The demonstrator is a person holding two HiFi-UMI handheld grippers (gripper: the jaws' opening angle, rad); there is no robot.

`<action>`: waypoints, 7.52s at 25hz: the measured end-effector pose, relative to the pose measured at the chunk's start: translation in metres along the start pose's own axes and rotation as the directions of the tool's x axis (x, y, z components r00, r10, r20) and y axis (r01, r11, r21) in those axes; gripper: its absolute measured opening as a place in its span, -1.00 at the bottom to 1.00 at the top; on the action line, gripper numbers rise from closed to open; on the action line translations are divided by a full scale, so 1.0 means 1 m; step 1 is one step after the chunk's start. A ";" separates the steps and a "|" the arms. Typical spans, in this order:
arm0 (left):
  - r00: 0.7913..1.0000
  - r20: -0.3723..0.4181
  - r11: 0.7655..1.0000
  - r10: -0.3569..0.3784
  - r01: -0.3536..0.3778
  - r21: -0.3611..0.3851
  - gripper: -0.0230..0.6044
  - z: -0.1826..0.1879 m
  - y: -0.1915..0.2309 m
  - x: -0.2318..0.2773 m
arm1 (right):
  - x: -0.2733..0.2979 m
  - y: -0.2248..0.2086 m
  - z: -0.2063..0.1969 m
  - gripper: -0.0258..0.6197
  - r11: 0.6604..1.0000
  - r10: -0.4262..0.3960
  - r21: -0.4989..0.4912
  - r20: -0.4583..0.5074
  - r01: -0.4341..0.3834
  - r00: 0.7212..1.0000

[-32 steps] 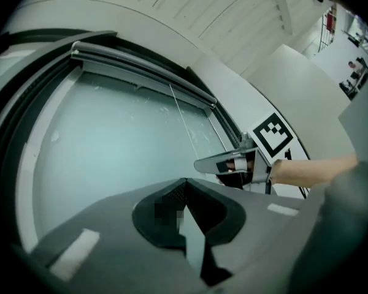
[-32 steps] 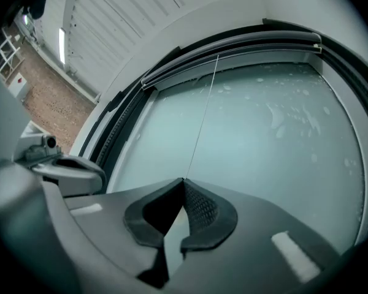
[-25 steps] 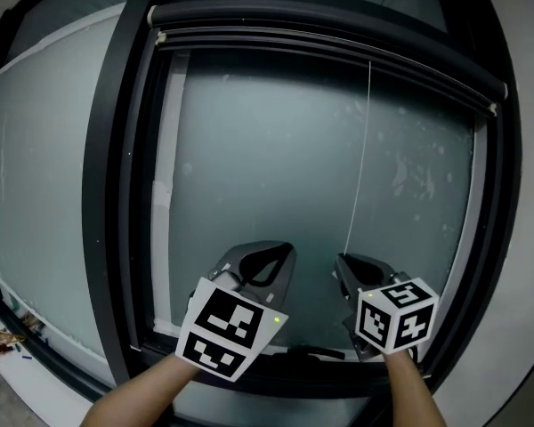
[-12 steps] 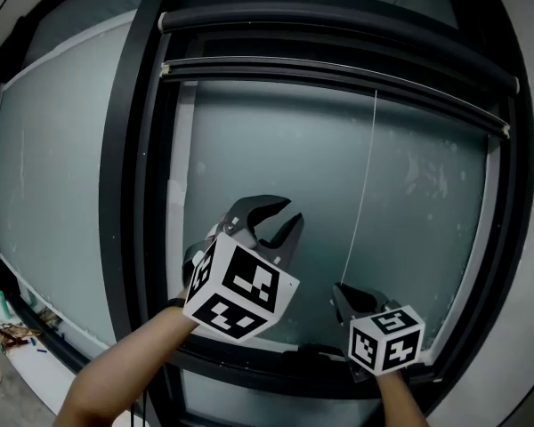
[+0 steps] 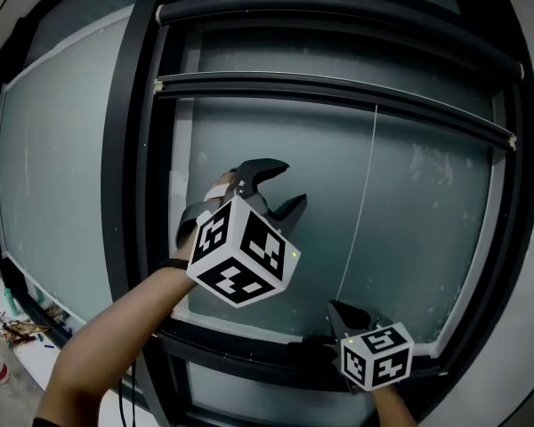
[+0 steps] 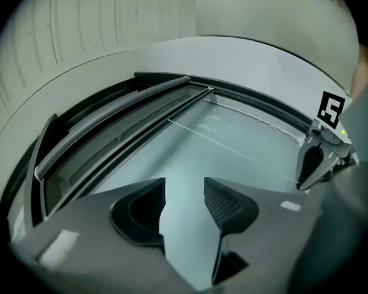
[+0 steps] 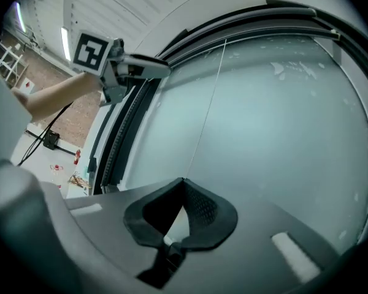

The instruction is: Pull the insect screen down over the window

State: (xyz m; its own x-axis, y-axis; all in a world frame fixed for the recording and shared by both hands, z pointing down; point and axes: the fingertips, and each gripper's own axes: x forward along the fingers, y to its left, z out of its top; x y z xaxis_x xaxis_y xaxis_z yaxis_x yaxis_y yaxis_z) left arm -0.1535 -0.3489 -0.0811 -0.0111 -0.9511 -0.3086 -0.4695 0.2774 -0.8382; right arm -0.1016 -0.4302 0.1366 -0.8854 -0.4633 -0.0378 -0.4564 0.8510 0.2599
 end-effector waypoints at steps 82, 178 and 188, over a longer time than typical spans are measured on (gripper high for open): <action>0.888 -0.458 0.837 -0.027 0.271 0.476 -0.48 -0.147 -0.137 0.004 | -0.039 0.068 -0.295 -0.91 0.994 0.093 0.096 -0.402 -0.059 0.911; 0.687 -0.623 0.758 -0.375 0.614 0.220 -0.26 -0.286 -0.392 -0.070 | -0.098 -0.127 -0.290 -0.23 0.524 -0.347 -0.800 -0.513 -0.292 0.785; 0.685 -0.630 0.762 -0.366 0.609 0.220 -0.26 -0.288 -0.399 -0.079 | -0.102 -0.122 -0.285 -0.58 0.595 -0.353 -0.782 -0.465 -0.189 0.812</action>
State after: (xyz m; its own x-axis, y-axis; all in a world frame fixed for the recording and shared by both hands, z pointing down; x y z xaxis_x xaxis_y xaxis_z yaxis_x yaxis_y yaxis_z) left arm -0.2193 -0.4239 0.4074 -0.3924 -0.8384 0.3784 -0.1699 -0.3383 -0.9256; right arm 0.0697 -0.5569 0.3834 -0.5166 -0.7916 0.3262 -0.0351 0.4002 0.9158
